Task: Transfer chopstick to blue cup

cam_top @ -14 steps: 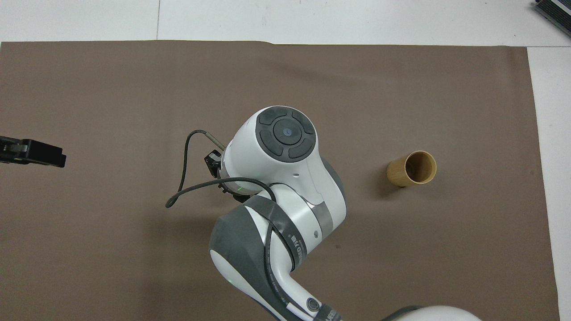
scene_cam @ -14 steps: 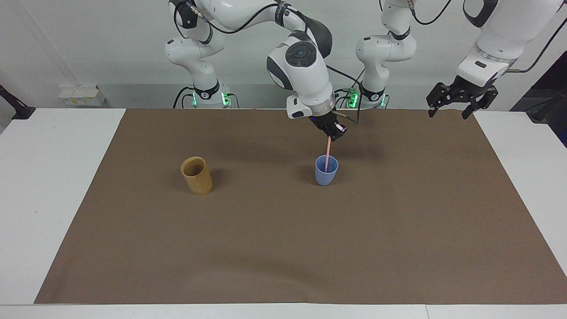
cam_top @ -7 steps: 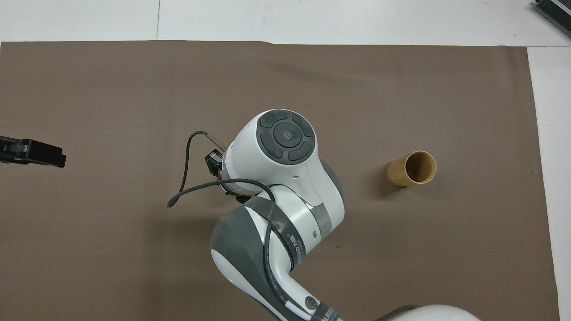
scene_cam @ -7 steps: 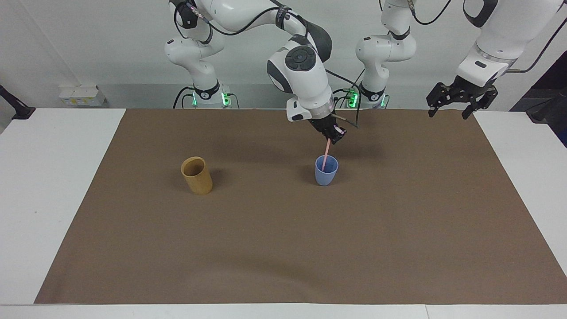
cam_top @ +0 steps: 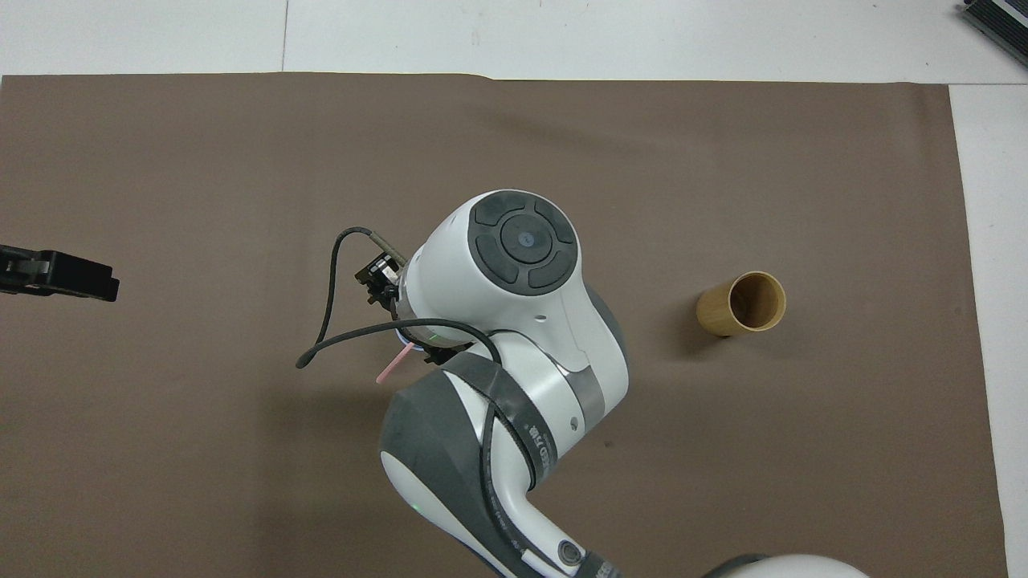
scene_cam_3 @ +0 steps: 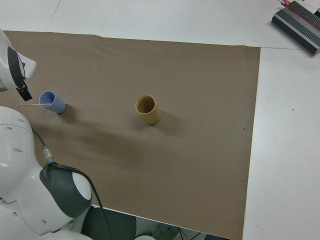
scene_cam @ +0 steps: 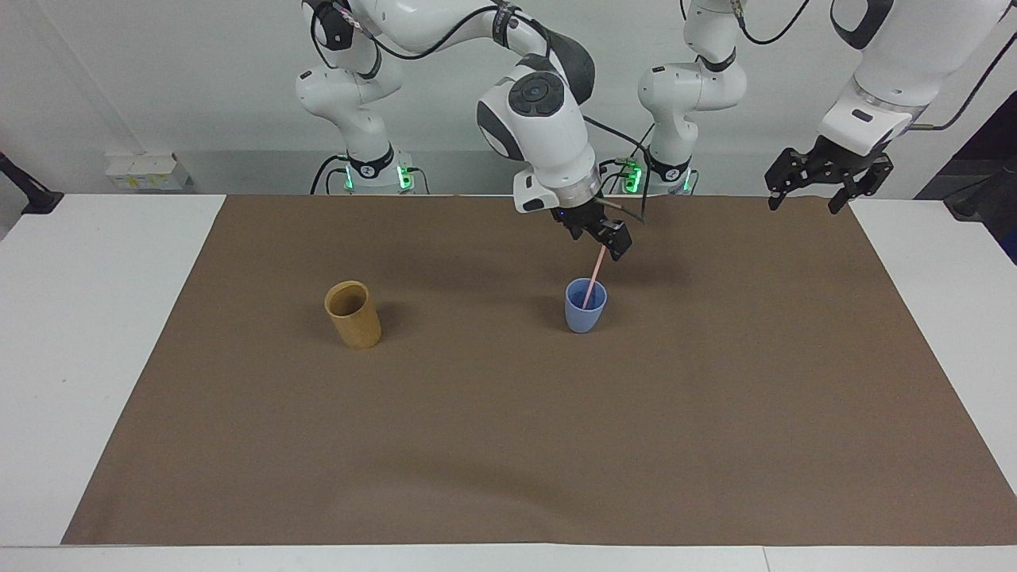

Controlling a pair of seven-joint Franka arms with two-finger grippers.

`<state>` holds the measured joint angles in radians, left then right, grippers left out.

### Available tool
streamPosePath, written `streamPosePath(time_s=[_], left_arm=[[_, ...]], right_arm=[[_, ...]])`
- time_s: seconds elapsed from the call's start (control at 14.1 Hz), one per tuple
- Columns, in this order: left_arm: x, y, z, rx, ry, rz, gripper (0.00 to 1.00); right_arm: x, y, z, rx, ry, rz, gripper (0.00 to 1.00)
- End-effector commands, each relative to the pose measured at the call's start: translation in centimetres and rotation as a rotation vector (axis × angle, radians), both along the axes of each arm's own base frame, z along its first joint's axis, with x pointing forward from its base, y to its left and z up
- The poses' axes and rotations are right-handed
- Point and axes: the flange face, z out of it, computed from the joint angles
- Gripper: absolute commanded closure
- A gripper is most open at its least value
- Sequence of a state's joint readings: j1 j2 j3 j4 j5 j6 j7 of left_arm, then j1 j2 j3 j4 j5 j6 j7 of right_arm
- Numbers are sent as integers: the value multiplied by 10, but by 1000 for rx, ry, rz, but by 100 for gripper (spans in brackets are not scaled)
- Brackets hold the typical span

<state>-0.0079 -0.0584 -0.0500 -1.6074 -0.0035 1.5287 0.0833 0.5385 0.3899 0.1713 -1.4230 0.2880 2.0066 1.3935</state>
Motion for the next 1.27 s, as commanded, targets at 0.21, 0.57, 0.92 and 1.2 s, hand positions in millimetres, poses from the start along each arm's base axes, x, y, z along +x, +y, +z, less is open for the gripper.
streamPosePath(time_s=[0.21,0.57,0.92,1.2], left_arm=[[-3,4,7,13,-2,-10,0],[-3,4,7,13,-2,-9,0],[-3,4,7,13,-2,-9,0],[-3,4,7,13,-2,-9,0]], right_arm=[[21,-79,58,-12,-71,27,0],[21,-189,106,-114,-144,153,0],[-8,-259,127,-296,-187,360,0],[-14,-299,111,-393,-187,495,0]])
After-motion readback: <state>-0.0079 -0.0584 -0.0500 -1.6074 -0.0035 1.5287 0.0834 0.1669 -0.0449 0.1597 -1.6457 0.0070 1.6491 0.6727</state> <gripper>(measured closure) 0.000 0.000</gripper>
